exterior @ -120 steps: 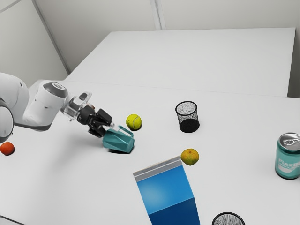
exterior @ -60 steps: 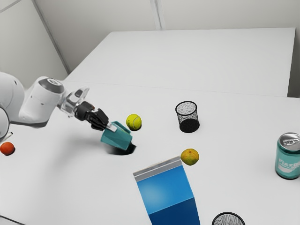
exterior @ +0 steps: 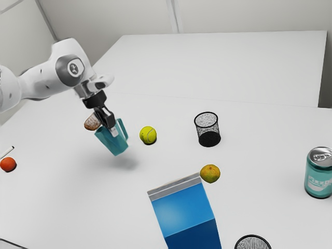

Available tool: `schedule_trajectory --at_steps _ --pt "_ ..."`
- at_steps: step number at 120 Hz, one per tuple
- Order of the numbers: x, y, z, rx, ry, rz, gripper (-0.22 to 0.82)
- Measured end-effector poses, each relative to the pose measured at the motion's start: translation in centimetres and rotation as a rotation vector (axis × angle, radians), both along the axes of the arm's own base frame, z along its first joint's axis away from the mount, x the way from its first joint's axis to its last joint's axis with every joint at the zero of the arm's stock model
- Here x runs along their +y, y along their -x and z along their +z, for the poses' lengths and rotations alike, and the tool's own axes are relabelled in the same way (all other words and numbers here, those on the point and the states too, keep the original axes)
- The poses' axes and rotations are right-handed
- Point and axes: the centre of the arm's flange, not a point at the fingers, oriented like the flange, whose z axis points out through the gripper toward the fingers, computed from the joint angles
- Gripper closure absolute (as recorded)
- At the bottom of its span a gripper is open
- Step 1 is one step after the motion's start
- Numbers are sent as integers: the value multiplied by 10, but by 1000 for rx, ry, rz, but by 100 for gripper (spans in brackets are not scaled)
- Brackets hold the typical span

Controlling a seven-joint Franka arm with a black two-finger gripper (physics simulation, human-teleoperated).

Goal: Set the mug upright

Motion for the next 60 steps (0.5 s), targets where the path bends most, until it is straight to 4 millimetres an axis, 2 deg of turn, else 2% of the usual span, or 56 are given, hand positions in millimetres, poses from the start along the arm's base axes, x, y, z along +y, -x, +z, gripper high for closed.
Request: schedule_trajectory --at_steps 11,42,60 --pt "-10 0 1 -26 -110 -6 79" --pt "-24 6 -46 -99 -308 21 79" --pt "-26 7 -59 -148 -345 71 79"
